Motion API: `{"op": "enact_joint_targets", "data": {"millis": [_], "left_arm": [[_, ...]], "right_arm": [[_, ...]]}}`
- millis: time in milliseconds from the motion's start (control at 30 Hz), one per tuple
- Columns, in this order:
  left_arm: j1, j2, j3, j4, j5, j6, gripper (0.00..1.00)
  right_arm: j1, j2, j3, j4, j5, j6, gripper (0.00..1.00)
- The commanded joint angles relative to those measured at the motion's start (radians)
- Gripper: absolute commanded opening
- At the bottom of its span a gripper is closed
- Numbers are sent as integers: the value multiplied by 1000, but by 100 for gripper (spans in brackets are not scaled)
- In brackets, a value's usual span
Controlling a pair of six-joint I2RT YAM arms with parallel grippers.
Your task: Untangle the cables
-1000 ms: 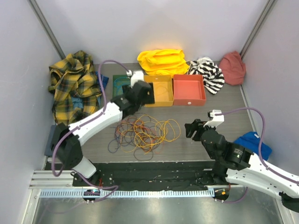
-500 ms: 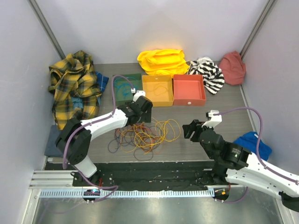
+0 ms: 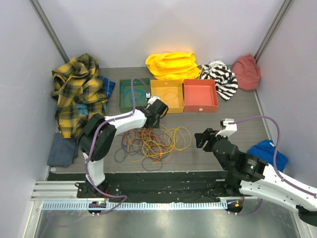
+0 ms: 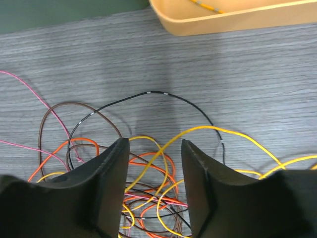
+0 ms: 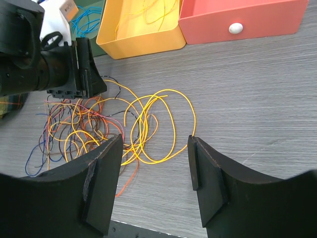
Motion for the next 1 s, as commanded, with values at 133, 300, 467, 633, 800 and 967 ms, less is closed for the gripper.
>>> {"op": "enact_joint_targets", "data": {"millis": [133,300,467,633,800,967], "left_arm": [[19,-25,15,7,-19,6,24],[20,-59,9,-7,-30,-5,0],[14,-209,1,-27,-27,-28,0],[-3,-508,41,62,-2,-11,0],[-12,-597,226,94,32,44,0],[-16,-564,395,103,97,90,0]], "right_arm": [[1,-13,-1,23,44,8,63],[0,8,4,41,33,9,63],[0,11,11,43,28,2,62],[1,31,41,46,33,-17,63],[1,60,76,52,34,-31,63],[0,59,81,59,30,-29,63]]}}
